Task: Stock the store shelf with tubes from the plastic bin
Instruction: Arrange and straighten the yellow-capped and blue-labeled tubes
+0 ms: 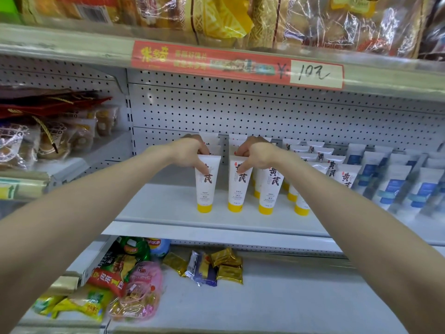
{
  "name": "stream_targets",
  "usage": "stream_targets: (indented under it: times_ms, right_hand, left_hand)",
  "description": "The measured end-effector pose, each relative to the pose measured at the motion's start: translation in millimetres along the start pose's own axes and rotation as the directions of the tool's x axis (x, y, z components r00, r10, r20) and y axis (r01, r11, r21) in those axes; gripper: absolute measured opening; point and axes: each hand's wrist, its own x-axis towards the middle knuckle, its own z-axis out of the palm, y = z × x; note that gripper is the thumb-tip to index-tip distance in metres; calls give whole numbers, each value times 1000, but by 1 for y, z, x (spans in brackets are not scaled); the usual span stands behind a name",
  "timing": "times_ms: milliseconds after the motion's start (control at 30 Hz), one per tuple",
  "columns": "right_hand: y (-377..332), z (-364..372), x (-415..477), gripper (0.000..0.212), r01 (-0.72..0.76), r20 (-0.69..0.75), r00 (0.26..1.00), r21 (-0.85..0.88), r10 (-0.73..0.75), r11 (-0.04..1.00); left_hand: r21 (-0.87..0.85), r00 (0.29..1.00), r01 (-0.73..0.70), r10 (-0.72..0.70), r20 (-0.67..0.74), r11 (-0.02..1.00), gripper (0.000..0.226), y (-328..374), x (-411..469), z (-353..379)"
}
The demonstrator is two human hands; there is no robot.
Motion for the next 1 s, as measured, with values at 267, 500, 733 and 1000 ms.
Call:
stream_targets:
  times_ms: [267,500,733,1000]
  right_hand:
    - [3,1,4,51,-7,7,1000,4,7,1000]
    - [6,1,7,49,-2,19,1000,1,2,1000]
    - [6,0,5,39,5,34,999,35,-7,999]
    - [7,3,1,34,-1,47,999,17,0,1000]
  left_hand:
    - [-18,1000,5,-5,-30,1000,24,2,3,1]
    - [7,999,22,-22,-24,1000,29,2,7,-1]
    - [-23,999,37,-37,-32,999,33,-3,11,5]
    - [-98,993,89,-96,-66,991,53,-8,10,14]
